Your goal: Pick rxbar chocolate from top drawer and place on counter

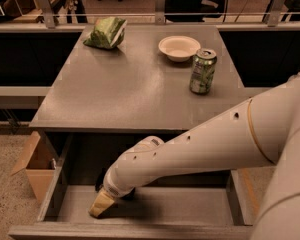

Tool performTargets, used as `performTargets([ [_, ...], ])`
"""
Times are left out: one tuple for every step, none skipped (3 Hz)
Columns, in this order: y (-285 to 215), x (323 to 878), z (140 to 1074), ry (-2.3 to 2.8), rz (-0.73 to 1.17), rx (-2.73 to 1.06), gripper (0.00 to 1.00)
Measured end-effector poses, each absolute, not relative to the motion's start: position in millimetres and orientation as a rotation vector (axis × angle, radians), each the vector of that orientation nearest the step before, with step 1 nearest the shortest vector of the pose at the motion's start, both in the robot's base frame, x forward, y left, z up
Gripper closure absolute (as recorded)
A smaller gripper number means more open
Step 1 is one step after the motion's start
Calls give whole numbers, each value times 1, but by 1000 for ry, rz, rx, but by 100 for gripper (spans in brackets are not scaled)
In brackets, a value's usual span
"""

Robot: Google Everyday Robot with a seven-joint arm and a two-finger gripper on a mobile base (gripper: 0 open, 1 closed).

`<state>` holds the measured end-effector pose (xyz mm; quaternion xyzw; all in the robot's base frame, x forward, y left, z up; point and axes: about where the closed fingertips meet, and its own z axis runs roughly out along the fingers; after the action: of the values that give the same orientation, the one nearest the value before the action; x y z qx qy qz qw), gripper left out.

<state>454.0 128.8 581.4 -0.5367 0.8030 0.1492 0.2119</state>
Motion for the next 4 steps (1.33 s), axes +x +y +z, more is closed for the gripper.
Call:
performTargets([
  [129, 454, 589, 2231, 414, -1491, 62],
  [129, 454, 599, 2230, 414, -1491, 87],
  [129, 454, 603, 2230, 415, -1491, 100],
  [129, 454, 603, 2230, 415, -1491, 100],
])
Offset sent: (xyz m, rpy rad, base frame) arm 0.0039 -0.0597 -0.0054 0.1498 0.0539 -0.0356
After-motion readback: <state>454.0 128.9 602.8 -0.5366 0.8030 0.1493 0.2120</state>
